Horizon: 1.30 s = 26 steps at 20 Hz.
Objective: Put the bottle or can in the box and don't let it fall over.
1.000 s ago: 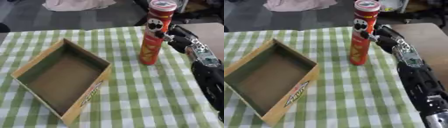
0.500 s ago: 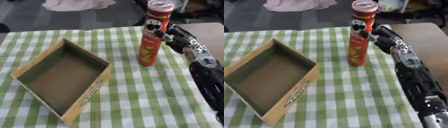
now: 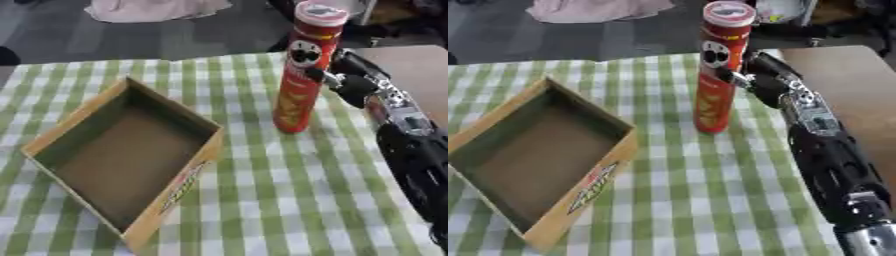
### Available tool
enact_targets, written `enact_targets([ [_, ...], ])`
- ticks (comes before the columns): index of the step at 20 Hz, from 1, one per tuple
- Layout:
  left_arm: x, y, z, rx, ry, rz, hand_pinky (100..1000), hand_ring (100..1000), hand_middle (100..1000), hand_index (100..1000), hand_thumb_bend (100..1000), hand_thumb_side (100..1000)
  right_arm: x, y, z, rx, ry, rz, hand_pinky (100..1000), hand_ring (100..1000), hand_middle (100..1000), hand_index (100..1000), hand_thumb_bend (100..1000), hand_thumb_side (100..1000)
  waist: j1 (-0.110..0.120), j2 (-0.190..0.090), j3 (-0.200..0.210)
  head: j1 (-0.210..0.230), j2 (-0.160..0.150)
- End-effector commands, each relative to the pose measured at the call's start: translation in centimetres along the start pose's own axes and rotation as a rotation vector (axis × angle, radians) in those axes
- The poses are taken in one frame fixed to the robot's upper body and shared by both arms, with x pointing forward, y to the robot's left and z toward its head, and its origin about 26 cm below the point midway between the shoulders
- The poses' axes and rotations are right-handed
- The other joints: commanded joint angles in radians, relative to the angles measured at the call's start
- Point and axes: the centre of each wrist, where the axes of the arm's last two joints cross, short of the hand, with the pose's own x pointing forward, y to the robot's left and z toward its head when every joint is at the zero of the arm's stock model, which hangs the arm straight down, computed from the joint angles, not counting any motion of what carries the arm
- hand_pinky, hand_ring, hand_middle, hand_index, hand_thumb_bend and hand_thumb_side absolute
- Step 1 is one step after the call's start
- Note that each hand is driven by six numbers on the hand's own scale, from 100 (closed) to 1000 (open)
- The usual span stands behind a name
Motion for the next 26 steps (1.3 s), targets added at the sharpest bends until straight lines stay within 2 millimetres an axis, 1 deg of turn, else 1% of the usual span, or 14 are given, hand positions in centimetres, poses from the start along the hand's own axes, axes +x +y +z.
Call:
enact_targets([
  [1, 0.64, 0.34, -0.42, 0.005, -0.021, -0.007, 1000, 626, 849, 772, 100, 698, 1.38, -1.01, -0.08, -0.006, 0.008, 0.067, 819, 1000, 1000, 1000, 488, 256, 0.000, -0.019, 0.001, 0.000, 0.000],
  [11, 0.58, 0.33, -0.39, 0.004, -0.017, -0.003, 1000, 624, 849, 772, 100, 698, 1.38, -0.77, -0.31, -0.028, 0.027, 0.098, 807, 1000, 1000, 1000, 488, 308, 0.004, -0.021, -0.002, -0.001, 0.000],
  [22, 0.65, 0.31, -0.48, 0.002, -0.018, -0.002, 1000, 625, 849, 772, 100, 694, 1.03, -0.28, -0.63, -0.012, 0.046, 0.107, 820, 1000, 1000, 1000, 473, 353, 0.000, -0.021, 0.000, -0.003, 0.000],
  [26, 0.64, 0.33, -0.50, 0.004, -0.017, -0.001, 1000, 625, 849, 772, 100, 693, 1.01, -0.14, -0.71, 0.021, 0.026, 0.101, 830, 1000, 1000, 1000, 449, 406, -0.001, -0.022, 0.000, -0.003, -0.002],
])
